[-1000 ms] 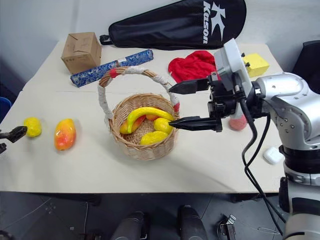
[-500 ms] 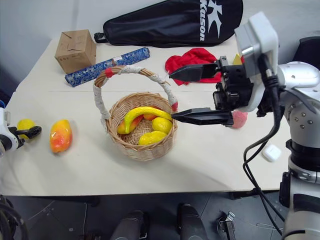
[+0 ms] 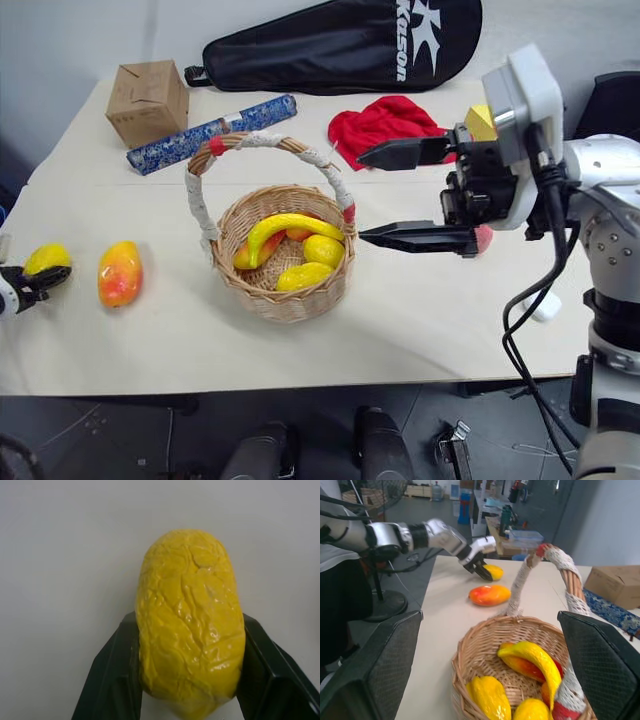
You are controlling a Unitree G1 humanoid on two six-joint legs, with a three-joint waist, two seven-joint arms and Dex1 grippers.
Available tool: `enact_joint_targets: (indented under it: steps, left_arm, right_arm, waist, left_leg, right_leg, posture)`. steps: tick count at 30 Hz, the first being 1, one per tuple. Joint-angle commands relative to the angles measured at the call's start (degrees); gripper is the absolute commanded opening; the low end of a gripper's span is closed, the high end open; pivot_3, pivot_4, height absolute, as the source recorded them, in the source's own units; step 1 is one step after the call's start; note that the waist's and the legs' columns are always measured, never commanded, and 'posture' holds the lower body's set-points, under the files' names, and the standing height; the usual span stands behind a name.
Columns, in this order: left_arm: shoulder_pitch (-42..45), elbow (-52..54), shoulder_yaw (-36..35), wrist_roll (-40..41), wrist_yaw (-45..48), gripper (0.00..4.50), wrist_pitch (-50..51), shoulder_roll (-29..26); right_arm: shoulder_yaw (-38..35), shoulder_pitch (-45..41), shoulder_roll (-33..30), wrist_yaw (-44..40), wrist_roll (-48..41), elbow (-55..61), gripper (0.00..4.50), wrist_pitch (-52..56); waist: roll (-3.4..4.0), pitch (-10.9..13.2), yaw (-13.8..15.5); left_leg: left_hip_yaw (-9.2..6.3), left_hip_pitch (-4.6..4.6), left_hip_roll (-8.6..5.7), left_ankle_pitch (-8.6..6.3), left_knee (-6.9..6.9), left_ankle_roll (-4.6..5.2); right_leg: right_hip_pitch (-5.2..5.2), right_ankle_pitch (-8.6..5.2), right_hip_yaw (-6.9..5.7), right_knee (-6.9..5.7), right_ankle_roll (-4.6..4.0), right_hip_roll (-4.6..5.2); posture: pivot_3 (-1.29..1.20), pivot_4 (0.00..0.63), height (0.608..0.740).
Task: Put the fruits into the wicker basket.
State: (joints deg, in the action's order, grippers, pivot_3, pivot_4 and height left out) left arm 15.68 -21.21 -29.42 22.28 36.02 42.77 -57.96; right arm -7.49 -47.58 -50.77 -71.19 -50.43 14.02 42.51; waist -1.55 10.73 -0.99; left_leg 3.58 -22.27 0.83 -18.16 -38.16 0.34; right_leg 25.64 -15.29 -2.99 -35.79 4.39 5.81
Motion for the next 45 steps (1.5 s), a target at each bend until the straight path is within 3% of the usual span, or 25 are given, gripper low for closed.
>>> enact_joint_targets:
  steps: [1,4,8,11,14,19,23,28,31,32,34,36,42,45]
  left_arm:
    - [-13.00,24.09,-13.01,9.07,12.63,1.87,7.48,-3.42]
    - [-25.30,37.57,-22.37,13.10,23.34,1.87,9.01,-3.36]
    - [-29.36,50.03,-27.69,23.60,31.53,1.87,14.49,-5.34]
    - [-23.40,55.22,-19.20,26.87,28.75,1.87,13.22,-8.80]
    - [-6.22,53.02,-1.78,27.40,17.75,1.87,13.96,-7.46]
    - [19.31,46.99,21.09,22.59,2.45,1.87,21.01,7.10]
    - [27.93,40.71,29.30,17.29,-4.09,1.87,22.61,15.49]
    - [29.99,37.87,32.67,14.88,-1.76,3.46,20.86,16.46]
    - [29.20,38.27,30.89,16.01,0.19,4.45,21.43,15.49]
    - [28.13,39.35,28.72,17.60,1.32,4.48,21.82,14.72]
    - [21.15,44.80,16.60,25.40,5.46,4.48,23.46,11.62]
    - [16.38,47.33,8.96,30.15,6.72,4.48,24.90,9.95]
    - [-7.92,48.96,-12.00,26.65,1.65,4.48,28.49,7.44]
    - [-13.35,49.18,-18.01,27.26,-0.54,4.48,29.54,8.36]
  right_arm:
    - [-3.29,1.46,-2.26,0.27,0.88,-0.33,4.50,-0.91]
    - [-5.40,3.57,-3.79,1.46,0.21,-0.26,4.50,0.48]
    - [-7.50,6.15,-5.27,2.39,-0.25,0.10,4.50,1.29]
    - [-8.49,7.65,-6.03,2.92,-0.12,0.29,4.50,1.58]
    - [-9.47,9.23,-6.82,2.74,-0.79,1.24,4.50,1.81]
    - [-9.95,10.19,-6.64,4.77,-1.53,3.19,4.50,2.27]
    - [-11.04,11.51,-6.02,7.13,-2.87,5.57,4.50,2.75]
    - [-11.41,12.79,-5.58,9.72,-4.12,7.26,4.50,2.73]
    - [-11.52,12.67,-5.89,10.57,-4.97,7.59,4.50,2.99]
    - [-11.36,12.32,-5.93,10.88,-5.11,7.39,4.50,3.09]
    - [-10.14,11.37,-5.56,11.19,-4.90,6.65,4.50,2.83]
    - [-9.43,10.94,-5.30,11.05,-4.85,6.32,4.50,2.58]
    - [-6.55,8.13,-5.37,5.66,-5.93,5.92,4.50,2.35]
    - [-5.93,7.31,-5.61,3.27,-6.48,5.57,4.50,2.70]
  waist:
    - [0.00,0.01,-0.45]
    - [0.14,0.06,-0.66]
    - [0.23,0.12,-0.58]
    - [0.28,0.14,0.14]
    - [0.57,0.17,0.71]
    - [0.49,0.26,1.04]
    - [0.40,0.30,0.77]
    - [0.39,0.30,0.80]
    - [0.38,0.31,0.97]
    - [0.37,0.32,0.97]
    - [0.37,0.32,0.47]
    - [0.36,0.33,-0.12]
    - [0.38,0.33,-0.58]
    - [0.13,0.43,-0.05]
  left_leg:
    - [-0.02,-0.03,0.01,-0.02,0.03,-0.01]
    - [-0.02,0.03,-0.01,-0.13,0.09,0.05]
    - [0.01,0.10,-0.01,-0.14,0.08,0.00]
    - [-0.11,0.21,-0.03,-0.14,0.04,0.17]
    - [-0.07,0.36,-0.08,0.13,0.03,0.33]
    - [0.01,1.15,-0.03,0.30,0.02,0.32]
    - [0.14,1.01,-0.04,0.29,0.01,0.33]
    - [0.28,0.86,0.06,0.45,0.08,-0.01]
    - [0.26,0.81,0.04,0.44,0.05,0.02]
    - [0.24,0.81,0.04,0.42,0.01,0.05]
    - [0.31,0.82,0.06,0.37,0.03,0.12]
    - [0.31,0.83,0.07,0.38,0.04,0.11]
    - [0.21,0.98,0.11,0.34,0.10,0.13]
    - [0.11,1.01,0.11,0.19,0.07,0.33]
  right_leg:
    - [-0.01,0.00,-0.01,0.11,0.00,0.01]
    - [-0.08,-0.02,-0.02,0.26,-0.03,0.10]
    - [-0.08,-0.08,-0.08,0.40,-0.13,0.10]
    - [-0.18,-0.08,-0.16,0.22,-0.16,0.11]
    - [-0.36,0.18,-0.14,0.18,-0.27,0.10]
    - [-1.26,0.42,-0.08,0.26,-0.19,-0.24]
    - [-1.13,0.51,0.06,0.24,-0.03,-0.37]
    - [-0.95,0.50,0.07,0.30,-0.05,-0.47]
    - [-0.95,0.50,0.05,0.35,-0.05,-0.45]
    - [-0.98,0.50,0.05,0.41,-0.05,-0.43]
    - [-0.97,0.52,0.15,0.65,-0.01,-0.37]
    - [-0.97,0.52,0.14,0.68,-0.01,-0.38]
    - [-1.04,0.45,0.08,0.59,-0.12,-0.36]
    - [-1.08,0.42,0.01,0.49,-0.18,-0.29]
  posture:
    - [0.00,0.150,0.740]
    - [0.00,0.150,0.740]
    - [0.00,0.150,0.740]
    - [0.00,0.150,0.740]
    - [0.00,0.150,0.740]
    - [0.00,0.150,0.740]
    - [0.00,0.150,0.740]
    - [0.00,0.150,0.740]
    - [0.00,0.150,0.740]
    - [0.00,0.150,0.740]
    - [0.00,0.150,0.740]
    - [0.00,0.150,0.740]
    - [0.00,0.150,0.740]
    - [0.00,0.150,0.740]
